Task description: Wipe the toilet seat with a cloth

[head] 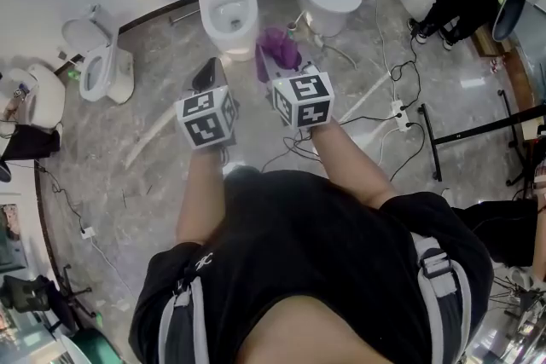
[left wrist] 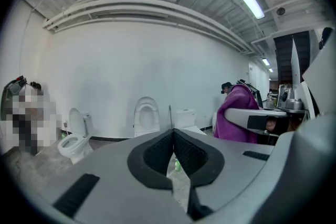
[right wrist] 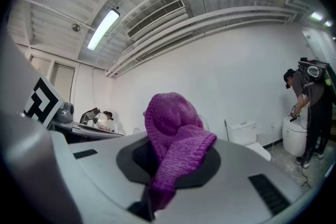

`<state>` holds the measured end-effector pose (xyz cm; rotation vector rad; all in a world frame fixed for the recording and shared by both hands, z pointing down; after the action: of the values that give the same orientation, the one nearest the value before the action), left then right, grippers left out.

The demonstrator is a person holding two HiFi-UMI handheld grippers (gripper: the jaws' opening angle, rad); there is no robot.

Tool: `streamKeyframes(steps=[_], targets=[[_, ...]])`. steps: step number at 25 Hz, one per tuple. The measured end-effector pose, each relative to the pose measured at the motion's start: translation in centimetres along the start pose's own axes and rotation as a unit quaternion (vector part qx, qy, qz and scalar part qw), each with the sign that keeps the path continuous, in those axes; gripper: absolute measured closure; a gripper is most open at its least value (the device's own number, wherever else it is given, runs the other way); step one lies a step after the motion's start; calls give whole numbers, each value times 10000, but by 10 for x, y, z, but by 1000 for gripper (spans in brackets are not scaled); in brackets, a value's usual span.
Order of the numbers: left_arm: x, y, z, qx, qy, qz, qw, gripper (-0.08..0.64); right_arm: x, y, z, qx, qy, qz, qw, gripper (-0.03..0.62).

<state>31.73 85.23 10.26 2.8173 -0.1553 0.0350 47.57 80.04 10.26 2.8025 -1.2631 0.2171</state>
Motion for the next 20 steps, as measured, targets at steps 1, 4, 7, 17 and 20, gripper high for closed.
streamKeyframes(steps=[1,4,7,17,20], targets=[[1,1,0,-1,10,11,10000,551,2,0,-1,-7,3,-6,10000,543],[4,5,-3,-11,29,29,10000,551,8,0,-5,-40,31,-33,10000,543],[6,11,-3,7,41,45,10000,551,14,1,-7,-52,1,-34,10000,543],[-3,36,3,59,8,-24,10000,551,22,26,-6,-107,-109,-73,9999,543],[-9,48,3,49,-52,-42,10000,551,25,38,-10,-174,-125,-77,9997,543]])
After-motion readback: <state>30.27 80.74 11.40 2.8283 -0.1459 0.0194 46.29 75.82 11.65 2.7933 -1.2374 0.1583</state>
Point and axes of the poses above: the fingertips, and each gripper's own axes: y forward along the fingers, x to its right, z out of its top, the point moved 7 cm from there along -y, backward along the fingers, and after that the axes turned 7 degrees about z, right-handed, at the moved point
